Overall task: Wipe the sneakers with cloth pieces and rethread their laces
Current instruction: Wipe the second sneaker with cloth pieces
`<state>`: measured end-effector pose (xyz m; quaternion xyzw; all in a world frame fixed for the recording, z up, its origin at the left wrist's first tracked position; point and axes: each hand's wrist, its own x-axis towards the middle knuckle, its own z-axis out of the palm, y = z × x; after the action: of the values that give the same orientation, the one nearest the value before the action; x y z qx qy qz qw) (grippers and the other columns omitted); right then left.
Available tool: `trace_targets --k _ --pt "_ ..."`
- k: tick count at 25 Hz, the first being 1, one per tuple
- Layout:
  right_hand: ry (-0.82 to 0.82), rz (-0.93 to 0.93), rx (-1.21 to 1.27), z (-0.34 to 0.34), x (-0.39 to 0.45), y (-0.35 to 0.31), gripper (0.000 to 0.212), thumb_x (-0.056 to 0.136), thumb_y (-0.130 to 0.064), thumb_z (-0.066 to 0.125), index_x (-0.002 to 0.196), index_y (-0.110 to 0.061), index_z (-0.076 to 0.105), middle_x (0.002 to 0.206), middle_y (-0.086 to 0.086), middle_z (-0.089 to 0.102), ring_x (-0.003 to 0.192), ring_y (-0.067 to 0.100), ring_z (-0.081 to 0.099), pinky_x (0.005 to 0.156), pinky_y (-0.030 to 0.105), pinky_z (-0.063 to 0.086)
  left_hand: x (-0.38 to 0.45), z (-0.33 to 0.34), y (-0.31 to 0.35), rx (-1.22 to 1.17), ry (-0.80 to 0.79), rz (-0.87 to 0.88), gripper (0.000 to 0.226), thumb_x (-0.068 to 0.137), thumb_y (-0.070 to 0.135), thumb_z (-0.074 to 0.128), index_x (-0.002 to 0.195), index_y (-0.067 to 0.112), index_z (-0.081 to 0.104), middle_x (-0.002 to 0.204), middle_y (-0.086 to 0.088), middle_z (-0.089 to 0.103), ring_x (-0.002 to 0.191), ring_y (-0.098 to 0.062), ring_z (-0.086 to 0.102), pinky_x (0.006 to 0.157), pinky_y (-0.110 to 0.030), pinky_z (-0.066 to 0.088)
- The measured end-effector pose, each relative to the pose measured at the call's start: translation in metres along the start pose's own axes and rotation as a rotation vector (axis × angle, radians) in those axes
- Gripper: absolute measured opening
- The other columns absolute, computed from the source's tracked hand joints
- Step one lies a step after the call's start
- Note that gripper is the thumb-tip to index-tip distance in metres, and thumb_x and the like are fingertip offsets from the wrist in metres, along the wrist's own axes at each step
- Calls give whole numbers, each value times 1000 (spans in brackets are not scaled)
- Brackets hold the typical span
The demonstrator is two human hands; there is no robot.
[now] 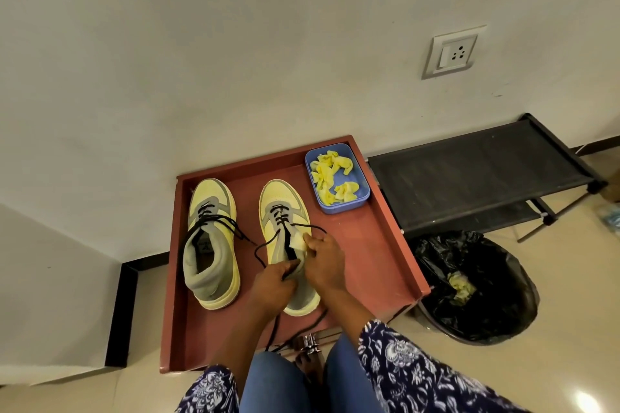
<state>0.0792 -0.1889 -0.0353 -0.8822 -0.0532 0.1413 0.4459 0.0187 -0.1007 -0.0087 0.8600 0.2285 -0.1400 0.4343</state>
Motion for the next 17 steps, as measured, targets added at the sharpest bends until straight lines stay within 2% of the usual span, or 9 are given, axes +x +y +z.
trace_targets --k 2,5,7,8,10,11,13,15,17 --pt "-50 -87 -59 -3 12 -5 33 95 -11 44 125 -12 58 120 11 56 110 25 54 91 23 38 1 0 1 39 2 1 49 85 -3 44 132 11 49 132 -6 56 121 -21 51 91 -21 39" --pt "-33 -126 -107 -1 -3 4 33 96 -11 42 125 -10 58 115 9 56 104 20 54 91 19 40 0 1 1 -14 24 12 45 85 -2 46 128 10 53 127 -7 59 116 -20 54 94 -26 42" --pt "34 -144 -140 5 -27 17 30 97 -10 42 120 -5 59 106 6 57 94 15 52 78 7 41 -1 2 1 -71 42 6 40 87 0 47 125 10 56 123 -8 61 111 -18 56 94 -28 44" --pt "63 -96 -120 8 -41 21 27 96 -7 42 116 -2 60 98 3 57 90 14 52 71 2 39 0 2 -1 -97 45 -4 40 88 0 47 126 10 55 126 -7 60 114 -18 54 97 -29 43" --pt "80 39 3 18 -69 25 19 93 0 44 106 1 58 88 1 59 87 18 57 66 6 45 -1 2 -1 -112 34 -28 45 88 -1 46 131 10 50 133 -6 54 124 -18 49 105 -30 39" --pt "58 73 33 22 -79 28 17 92 1 46 105 0 58 91 2 60 90 21 60 69 10 48 0 2 -1 -102 28 -29 46 87 -2 45 132 10 49 136 -5 52 126 -18 46 107 -30 36" --pt "29 32 64 22 -85 32 22 91 0 49 110 -1 59 103 2 59 100 20 60 77 9 44 0 1 -2 -65 9 -21 48 87 -1 45 133 10 47 138 -6 49 129 -17 44 109 -28 34" --pt "-59 38 51 11 -78 35 23 89 0 52 107 -2 65 103 4 60 93 15 57 69 2 38 -4 -3 1 68 -16 51 47 88 12 43 135 9 44 139 -7 48 129 -19 44 105 -25 34" --pt "-48 166 120 -7 -66 39 25 84 4 50 83 -6 73 82 3 63 75 12 53 56 4 36 -7 -8 5 367 -91 165 68 79 42 29 136 7 42 135 -12 51 124 -26 47 98 -26 37"
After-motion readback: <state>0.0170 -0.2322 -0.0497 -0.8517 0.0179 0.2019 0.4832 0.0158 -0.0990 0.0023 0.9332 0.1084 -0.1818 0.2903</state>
